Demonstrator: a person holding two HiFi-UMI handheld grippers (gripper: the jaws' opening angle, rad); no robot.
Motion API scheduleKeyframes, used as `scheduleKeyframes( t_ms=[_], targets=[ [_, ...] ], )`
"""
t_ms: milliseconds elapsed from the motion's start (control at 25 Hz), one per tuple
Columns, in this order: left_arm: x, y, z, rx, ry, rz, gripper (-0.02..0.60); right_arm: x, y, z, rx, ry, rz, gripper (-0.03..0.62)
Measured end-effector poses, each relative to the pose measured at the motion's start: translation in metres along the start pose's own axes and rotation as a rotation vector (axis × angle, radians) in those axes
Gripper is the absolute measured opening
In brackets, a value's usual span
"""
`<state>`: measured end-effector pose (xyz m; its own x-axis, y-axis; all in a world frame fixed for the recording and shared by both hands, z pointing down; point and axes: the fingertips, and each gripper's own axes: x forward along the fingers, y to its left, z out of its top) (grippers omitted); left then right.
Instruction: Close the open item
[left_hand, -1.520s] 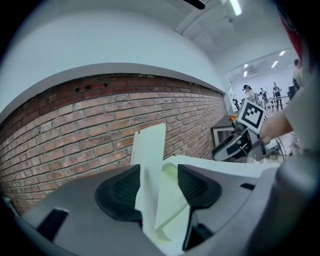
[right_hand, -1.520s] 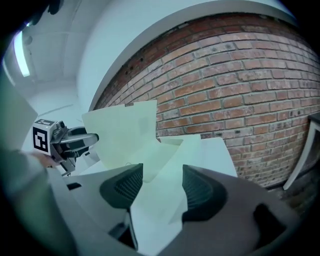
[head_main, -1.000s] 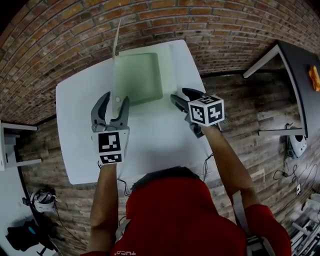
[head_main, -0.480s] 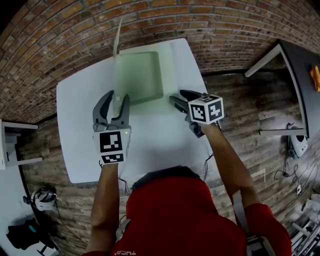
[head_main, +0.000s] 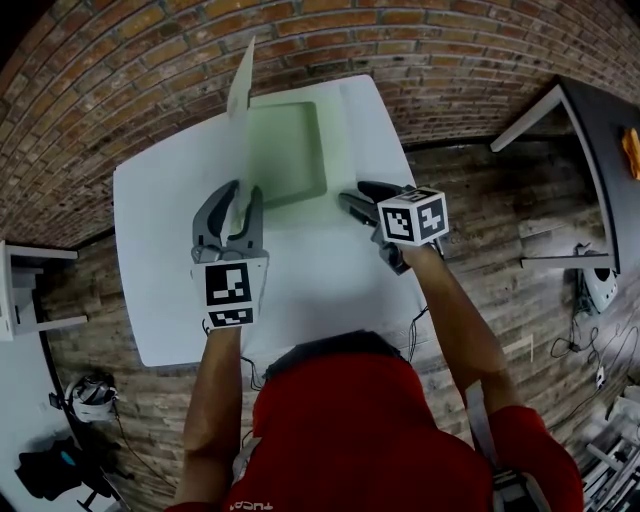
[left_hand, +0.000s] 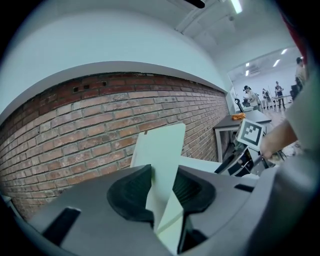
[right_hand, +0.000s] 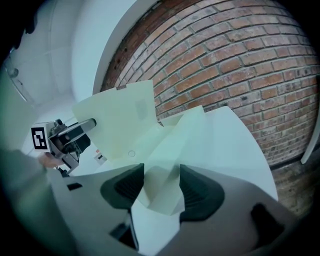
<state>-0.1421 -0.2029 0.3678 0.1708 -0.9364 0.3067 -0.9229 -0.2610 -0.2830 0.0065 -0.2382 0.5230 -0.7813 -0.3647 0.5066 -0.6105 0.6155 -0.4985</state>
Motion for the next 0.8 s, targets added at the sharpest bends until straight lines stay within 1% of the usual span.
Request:
scheduleKeyframes(
  t_ms=[160, 440, 800],
  targets=[
    [0.001, -0.004, 0.002, 0.002, -0.008, -0.01, 0.104, -0.001, 0.001, 0.002, -0.015, -0.002, 0.003, 0.225],
    [0.007, -0.017, 0.005, 0.003, -0.014, -0.041, 0.094, 0.0, 0.003, 0.001, -0.015, 0.004, 0.02, 0.225],
    [0.016, -0.039, 0.004, 0.015, -0.007, -0.088, 0.092, 0.0, 0.003, 0.001, -0.022, 0.008, 0.021, 0.225]
  ],
)
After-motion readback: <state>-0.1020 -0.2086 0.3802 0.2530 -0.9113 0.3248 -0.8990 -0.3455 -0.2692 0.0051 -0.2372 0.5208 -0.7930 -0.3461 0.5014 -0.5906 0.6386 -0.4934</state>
